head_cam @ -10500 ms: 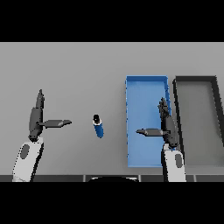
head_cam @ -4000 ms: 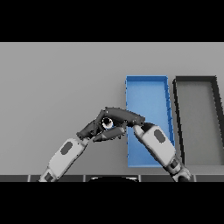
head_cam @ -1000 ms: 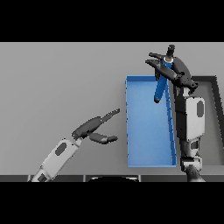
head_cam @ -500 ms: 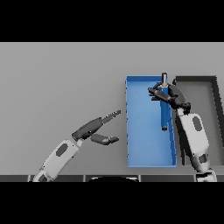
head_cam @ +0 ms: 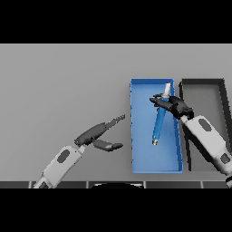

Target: Pick up the blue pipe and place it into the blue bin.

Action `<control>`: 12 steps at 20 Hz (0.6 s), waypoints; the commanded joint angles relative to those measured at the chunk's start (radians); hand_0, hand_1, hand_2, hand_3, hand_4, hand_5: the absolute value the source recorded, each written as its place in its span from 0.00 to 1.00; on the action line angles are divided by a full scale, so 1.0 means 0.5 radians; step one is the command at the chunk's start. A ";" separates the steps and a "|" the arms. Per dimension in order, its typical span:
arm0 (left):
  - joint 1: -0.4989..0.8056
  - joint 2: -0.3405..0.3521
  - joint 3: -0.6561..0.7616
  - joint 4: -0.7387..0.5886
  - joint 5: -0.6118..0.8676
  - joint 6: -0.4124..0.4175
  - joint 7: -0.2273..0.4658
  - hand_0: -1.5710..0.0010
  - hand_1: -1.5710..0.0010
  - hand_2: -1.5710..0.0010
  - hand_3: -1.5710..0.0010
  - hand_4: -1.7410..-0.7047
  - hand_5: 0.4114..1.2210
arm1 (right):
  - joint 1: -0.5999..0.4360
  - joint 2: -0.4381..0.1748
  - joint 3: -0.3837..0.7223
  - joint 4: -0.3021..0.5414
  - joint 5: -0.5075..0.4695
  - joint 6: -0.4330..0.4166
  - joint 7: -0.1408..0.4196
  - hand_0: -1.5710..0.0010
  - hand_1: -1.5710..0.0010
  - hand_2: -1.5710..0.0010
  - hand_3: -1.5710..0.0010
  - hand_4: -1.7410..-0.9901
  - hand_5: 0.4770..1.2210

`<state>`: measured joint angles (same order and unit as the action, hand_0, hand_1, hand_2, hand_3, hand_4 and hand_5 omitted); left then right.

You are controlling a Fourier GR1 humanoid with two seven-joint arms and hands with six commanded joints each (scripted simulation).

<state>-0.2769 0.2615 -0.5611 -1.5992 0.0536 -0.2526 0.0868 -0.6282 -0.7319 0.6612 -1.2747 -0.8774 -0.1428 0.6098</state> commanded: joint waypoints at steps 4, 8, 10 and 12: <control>0.011 -0.004 -0.008 -0.014 -0.018 0.022 -0.005 1.00 1.00 1.00 1.00 0.88 0.08 | -0.018 -0.071 0.125 -0.071 0.087 0.032 0.000 0.90 0.92 0.93 0.96 0.73 0.58; 0.004 0.006 -0.002 -0.026 -0.004 0.013 0.027 1.00 1.00 1.00 1.00 0.88 0.07 | -0.024 -0.062 0.142 -0.044 0.119 0.008 -0.001 0.96 0.97 0.97 0.98 0.74 0.46; -0.011 0.007 0.009 -0.004 -0.005 0.013 0.032 1.00 1.00 1.00 1.00 0.88 0.07 | -0.039 -0.052 0.157 -0.023 0.137 -0.010 -0.024 0.97 0.98 0.98 0.99 0.74 0.43; 0.006 0.014 0.000 -0.020 -0.009 0.009 0.007 1.00 1.00 1.00 1.00 0.88 0.07 | -0.038 -0.045 0.145 -0.027 0.113 -0.001 -0.033 0.98 0.99 0.99 0.99 0.75 0.41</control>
<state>-0.2736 0.2686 -0.5611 -1.6092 0.0490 -0.2482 0.0898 -0.6469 -0.7540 0.7339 -1.2881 -0.8210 -0.1429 0.5928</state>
